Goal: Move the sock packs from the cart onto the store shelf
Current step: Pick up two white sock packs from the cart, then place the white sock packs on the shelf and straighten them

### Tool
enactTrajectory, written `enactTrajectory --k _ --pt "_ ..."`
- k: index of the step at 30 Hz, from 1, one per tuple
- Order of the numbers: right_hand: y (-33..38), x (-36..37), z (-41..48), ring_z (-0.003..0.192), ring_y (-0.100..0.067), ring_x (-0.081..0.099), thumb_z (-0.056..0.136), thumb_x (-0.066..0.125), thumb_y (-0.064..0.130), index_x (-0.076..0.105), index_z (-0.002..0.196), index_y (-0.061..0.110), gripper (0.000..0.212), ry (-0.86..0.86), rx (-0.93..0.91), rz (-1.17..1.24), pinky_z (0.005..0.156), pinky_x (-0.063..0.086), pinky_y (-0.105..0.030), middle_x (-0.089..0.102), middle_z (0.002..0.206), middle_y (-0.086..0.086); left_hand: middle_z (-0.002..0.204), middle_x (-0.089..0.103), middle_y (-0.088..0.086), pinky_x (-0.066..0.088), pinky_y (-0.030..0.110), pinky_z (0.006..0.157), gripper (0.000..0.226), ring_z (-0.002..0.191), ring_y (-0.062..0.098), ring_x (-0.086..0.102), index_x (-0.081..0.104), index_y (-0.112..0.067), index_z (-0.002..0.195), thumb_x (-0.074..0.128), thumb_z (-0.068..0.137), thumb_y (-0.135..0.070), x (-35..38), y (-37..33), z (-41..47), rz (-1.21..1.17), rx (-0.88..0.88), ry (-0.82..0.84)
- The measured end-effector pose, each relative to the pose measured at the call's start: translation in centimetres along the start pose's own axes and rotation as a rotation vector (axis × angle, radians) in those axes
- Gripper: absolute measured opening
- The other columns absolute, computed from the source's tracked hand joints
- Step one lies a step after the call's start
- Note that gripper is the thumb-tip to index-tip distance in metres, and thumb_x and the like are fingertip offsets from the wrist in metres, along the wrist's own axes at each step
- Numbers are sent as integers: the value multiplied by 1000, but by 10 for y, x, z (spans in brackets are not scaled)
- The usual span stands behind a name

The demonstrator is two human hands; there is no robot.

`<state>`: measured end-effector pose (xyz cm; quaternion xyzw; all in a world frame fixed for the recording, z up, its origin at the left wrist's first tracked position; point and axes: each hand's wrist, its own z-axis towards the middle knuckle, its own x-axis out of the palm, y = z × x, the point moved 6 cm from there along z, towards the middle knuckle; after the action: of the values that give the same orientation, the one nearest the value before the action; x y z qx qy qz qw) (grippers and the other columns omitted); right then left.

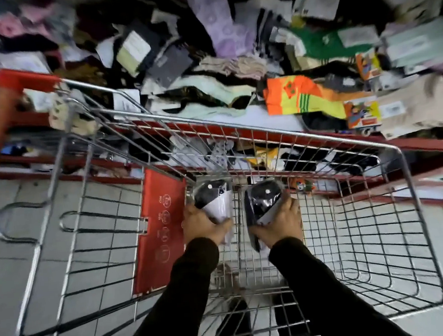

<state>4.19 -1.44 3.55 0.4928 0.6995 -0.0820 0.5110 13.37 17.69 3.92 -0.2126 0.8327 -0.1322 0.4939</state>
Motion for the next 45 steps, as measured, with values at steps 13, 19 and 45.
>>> enactTrajectory --k 13,19,45 --pt "123 -196 -63 147 -37 25 62 90 48 8 150 -9 133 -353 -309 368 119 20 -26 20 157 -23 136 44 16 44 30 98 100 126 32 49 41 0 135 92 58 -39 -200 -118 -71 -372 346 -436" --pt "185 -278 -88 135 -26 39 62 91 42 21 145 5 114 -565 -563 483 110 37 -25 34 144 -11 143 40 6 49 35 90 101 121 29 54 30 -23 144 87 64 -50 -281 -160 -83 -436 513 -621" --pt "370 -389 -62 131 -28 47 56 92 51 30 142 4 115 -945 -701 533 105 45 -34 40 143 -13 149 28 14 24 22 110 102 138 25 32 25 -9 145 89 68 -28 -443 -282 13 -679 712 -729"
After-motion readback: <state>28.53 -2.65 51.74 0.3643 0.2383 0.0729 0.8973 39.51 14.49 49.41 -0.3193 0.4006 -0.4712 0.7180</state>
